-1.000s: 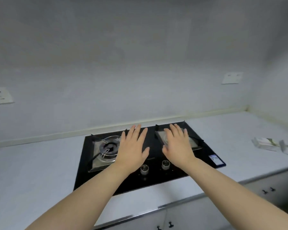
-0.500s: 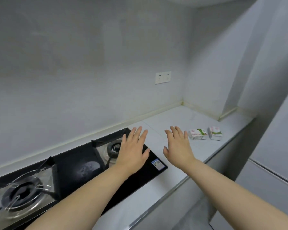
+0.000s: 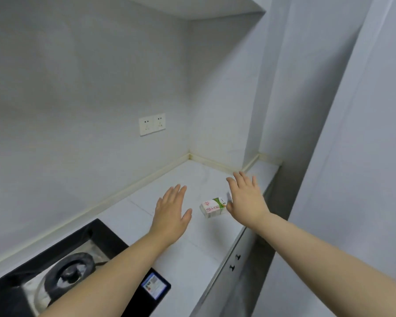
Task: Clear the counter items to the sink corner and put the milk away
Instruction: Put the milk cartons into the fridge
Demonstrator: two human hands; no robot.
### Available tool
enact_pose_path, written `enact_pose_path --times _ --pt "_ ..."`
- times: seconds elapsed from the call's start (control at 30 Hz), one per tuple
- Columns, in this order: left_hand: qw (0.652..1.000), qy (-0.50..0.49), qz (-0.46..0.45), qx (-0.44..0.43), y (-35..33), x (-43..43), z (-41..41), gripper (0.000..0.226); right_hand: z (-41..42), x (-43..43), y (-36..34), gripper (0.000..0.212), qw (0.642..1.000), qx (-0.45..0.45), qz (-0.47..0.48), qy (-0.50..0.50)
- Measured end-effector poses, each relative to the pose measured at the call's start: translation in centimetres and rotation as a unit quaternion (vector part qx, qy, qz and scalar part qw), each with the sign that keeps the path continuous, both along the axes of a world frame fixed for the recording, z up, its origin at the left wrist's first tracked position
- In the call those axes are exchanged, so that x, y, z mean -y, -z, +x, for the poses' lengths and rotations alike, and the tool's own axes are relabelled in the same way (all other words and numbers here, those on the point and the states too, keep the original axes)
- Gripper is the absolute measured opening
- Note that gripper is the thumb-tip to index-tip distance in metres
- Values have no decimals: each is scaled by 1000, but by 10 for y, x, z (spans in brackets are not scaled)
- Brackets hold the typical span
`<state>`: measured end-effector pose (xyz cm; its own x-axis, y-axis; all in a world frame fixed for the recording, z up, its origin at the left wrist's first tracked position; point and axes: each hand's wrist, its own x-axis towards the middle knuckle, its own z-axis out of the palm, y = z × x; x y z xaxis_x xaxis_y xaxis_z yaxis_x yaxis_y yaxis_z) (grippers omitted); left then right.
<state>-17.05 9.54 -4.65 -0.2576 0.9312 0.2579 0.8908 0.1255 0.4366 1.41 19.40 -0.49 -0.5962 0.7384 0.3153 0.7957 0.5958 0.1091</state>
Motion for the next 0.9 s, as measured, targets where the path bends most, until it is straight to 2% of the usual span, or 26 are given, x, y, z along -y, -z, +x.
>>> enact_pose_path --times 0.13,0.2,0.3,0.37,0.43,0.57,0.67,0.73,0.83,0.9 --pt "997 28 -28 71 16 -53 37 65 68 -56 -12 60 994 89 25 56" --pt "990 44 -53 121 25 -76 59 64 103 -84 -22 54 981 169 27 88" --pt "972 53 -100 207 38 -109 97 61 149 -120 -33 45 938 328 65 94" --pt "958 51 -124 252 43 -125 121 58 166 -134 -37 40 909 401 92 67" --pt "944 48 -140 295 49 -145 146 57 175 -148 -41 37 907 408 104 26" --pt "894 41 -167 414 60 -186 192 61 181 -177 -51 33 914 376 146 -40" --pt "868 70 -177 458 62 -219 225 63 186 -193 -49 6 911 351 188 -104" --pt "855 97 -189 473 61 -234 246 65 190 -204 -39 19 906 363 180 -123" --pt "831 152 -208 493 61 -253 276 69 193 -210 -33 20 905 340 218 -135" --pt "822 149 -203 510 65 -265 286 66 192 -210 -33 21 903 332 228 -152"
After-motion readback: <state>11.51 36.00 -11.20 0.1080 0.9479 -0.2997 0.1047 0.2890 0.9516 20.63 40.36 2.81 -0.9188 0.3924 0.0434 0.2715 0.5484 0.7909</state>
